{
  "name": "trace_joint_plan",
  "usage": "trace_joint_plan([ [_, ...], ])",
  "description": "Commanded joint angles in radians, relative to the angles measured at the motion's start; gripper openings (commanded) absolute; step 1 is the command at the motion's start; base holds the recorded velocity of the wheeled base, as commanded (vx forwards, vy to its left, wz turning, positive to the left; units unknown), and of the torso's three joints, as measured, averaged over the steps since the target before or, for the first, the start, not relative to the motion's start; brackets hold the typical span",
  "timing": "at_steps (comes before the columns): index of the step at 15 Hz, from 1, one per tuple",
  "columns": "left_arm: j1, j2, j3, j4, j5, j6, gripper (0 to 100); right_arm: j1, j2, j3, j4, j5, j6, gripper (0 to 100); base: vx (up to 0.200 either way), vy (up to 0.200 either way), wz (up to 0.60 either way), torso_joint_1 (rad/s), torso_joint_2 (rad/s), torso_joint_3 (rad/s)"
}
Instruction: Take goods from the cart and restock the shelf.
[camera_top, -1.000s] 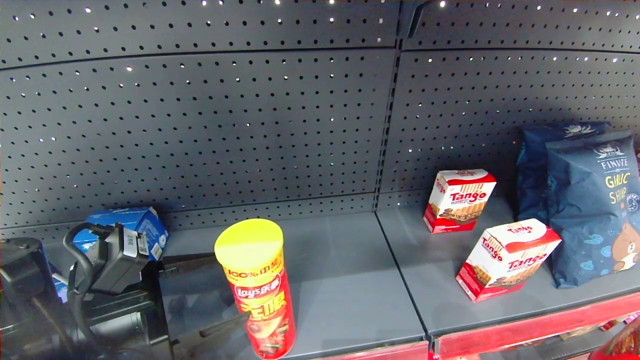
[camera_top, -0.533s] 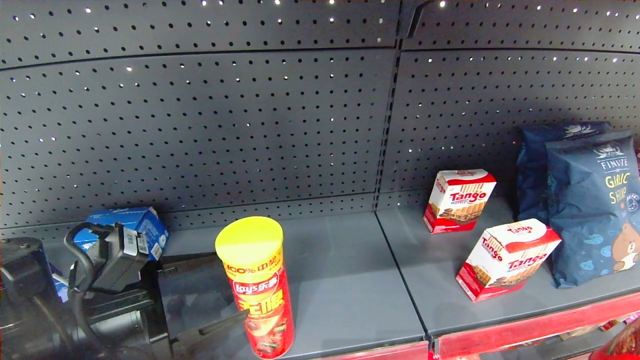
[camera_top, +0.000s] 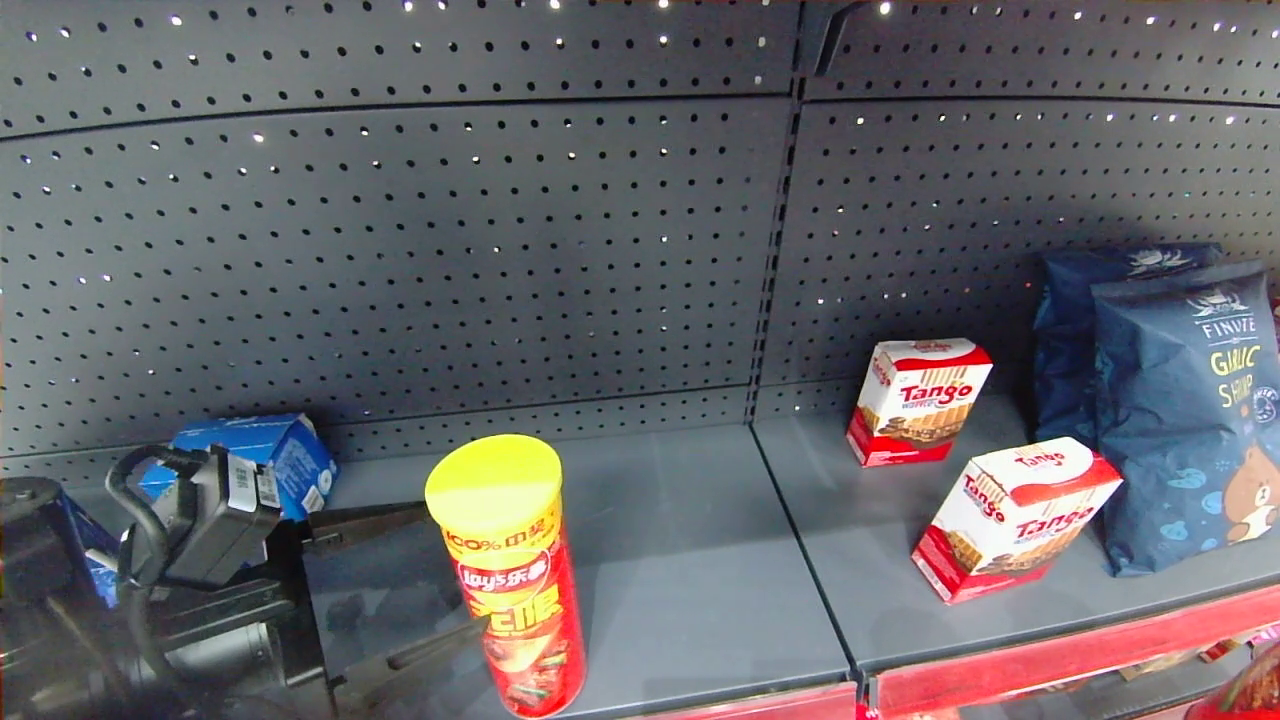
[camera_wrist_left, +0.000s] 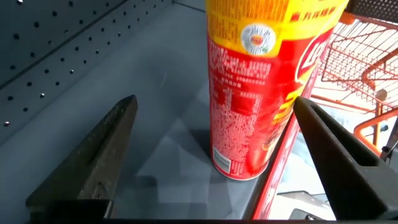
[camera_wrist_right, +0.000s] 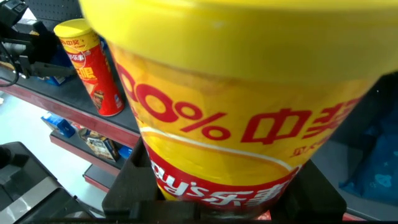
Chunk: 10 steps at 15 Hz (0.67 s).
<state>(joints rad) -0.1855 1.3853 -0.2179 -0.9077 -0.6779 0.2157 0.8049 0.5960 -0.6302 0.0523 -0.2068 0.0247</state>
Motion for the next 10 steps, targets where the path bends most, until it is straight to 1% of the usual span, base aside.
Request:
trace_joint_plan([
  [1, 0.0, -0.034, 0.002, 0.0, 0.001, -0.001, 100, 0.0, -0.002, 0.0, 0.0, 0.0, 0.0, 0, 0.0, 0.0, 0.0, 0.0, 0.0, 0.0],
  [4, 0.003, -0.086, 0.008, 0.0, 0.006, -0.003, 100, 0.0, -0.004, 0.0, 0.0, 0.0, 0.0, 0, 0.0, 0.0, 0.0, 0.0, 0.0, 0.0],
  [6, 0.015, -0.12, 0.017, 0.001, 0.006, -0.003, 100, 0.0, -0.004, 0.0, 0.0, 0.0, 0.0, 0, 0.0, 0.0, 0.0, 0.0, 0.0, 0.0],
  [8, 0.021, -0.175, 0.014, 0.001, 0.014, -0.009, 100, 0.0, -0.004, -0.002, 0.0, 0.0, 0.001, 0, 0.0, 0.0, 0.0, 0.0, 0.0, 0.0],
  [9, 0.021, -0.201, 0.012, 0.001, 0.041, -0.013, 100, 0.0, -0.004, -0.002, 0.0, 0.0, 0.011, 0, 0.0, 0.0, 0.0, 0.0, 0.0, 0.0],
  [10, 0.021, -0.238, 0.014, 0.003, 0.078, -0.029, 100, 0.0, -0.004, -0.002, 0.0, 0.0, 0.017, 0, 0.0, 0.0, 0.0, 0.0, 0.0, 0.0],
])
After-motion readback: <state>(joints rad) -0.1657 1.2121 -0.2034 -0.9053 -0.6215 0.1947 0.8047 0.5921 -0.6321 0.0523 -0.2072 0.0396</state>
